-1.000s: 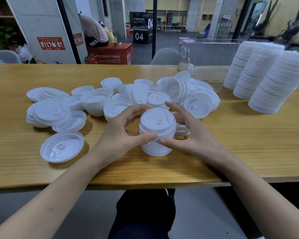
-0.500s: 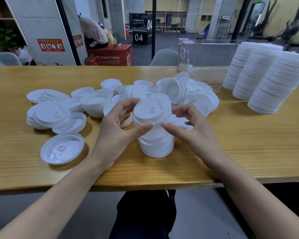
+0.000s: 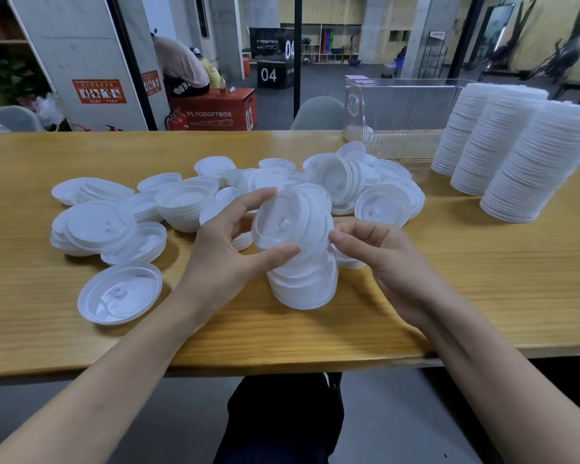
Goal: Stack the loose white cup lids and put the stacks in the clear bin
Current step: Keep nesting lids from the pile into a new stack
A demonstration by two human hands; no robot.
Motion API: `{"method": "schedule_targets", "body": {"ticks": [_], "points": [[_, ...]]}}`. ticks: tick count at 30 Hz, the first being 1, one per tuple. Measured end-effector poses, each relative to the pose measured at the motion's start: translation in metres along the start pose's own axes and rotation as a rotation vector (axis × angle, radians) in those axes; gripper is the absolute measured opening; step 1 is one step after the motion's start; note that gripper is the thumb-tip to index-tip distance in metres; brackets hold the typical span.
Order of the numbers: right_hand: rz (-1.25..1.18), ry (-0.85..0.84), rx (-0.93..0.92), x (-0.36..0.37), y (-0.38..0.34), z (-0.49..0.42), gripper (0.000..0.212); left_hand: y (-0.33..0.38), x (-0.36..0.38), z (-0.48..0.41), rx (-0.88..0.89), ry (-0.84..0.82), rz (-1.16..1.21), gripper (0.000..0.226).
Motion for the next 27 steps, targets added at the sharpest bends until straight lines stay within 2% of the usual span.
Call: {"method": "schedule_targets", "body": {"ticks": [2,5,7,9,12,20,24,27], "points": [[0.014,-0.014,0.015,-0.002,0.002,0.001,0.035,-0.001,-0.002,-0.001,-0.042,-0.017,0.075,0.076],[0.123,0.026,0.027,-0.003,0.003,0.002,0.012,-0.002,-0.004,0.0,-0.082,-0.052,0.14,0.077],[0.301,0.086,-0.002,-0.006,0.004,0.002,0.03,-0.003,-0.003,0.0,-0.093,-0.061,0.144,0.075],[0.432,0.06,-0.062,-0.004,0.001,0.003,0.047,-0.004,-0.003,0.0,-0.101,-0.068,0.14,0.073],[0.489,-0.023,-0.083,0.003,-0.003,0.004,0.055,-0.005,-0.003,0.0,-0.102,-0.088,0.127,0.074],[0.716,0.028,-0.247,0.012,-0.009,-0.004,0.059,-0.002,-0.006,0.002,-0.083,-0.112,0.17,0.068],[0.563,0.153,-0.253,-0.001,-0.011,-0.006,0.057,0.001,-0.011,0.006,-0.046,-0.034,0.259,0.055],[0.488,0.24,-0.229,-0.016,-0.008,-0.005,0.05,-0.001,-0.013,0.01,-0.05,-0.044,0.236,0.057]]}}
Point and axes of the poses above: each hand's wrist, its own z-axis away from the middle knuckle, its own x-axis out of the palm, y = z × x, the point moved 2 cm from there along -z, towards the middle knuckle, and after that the axes turned 3 degrees about -y, right-handed, at the moved point
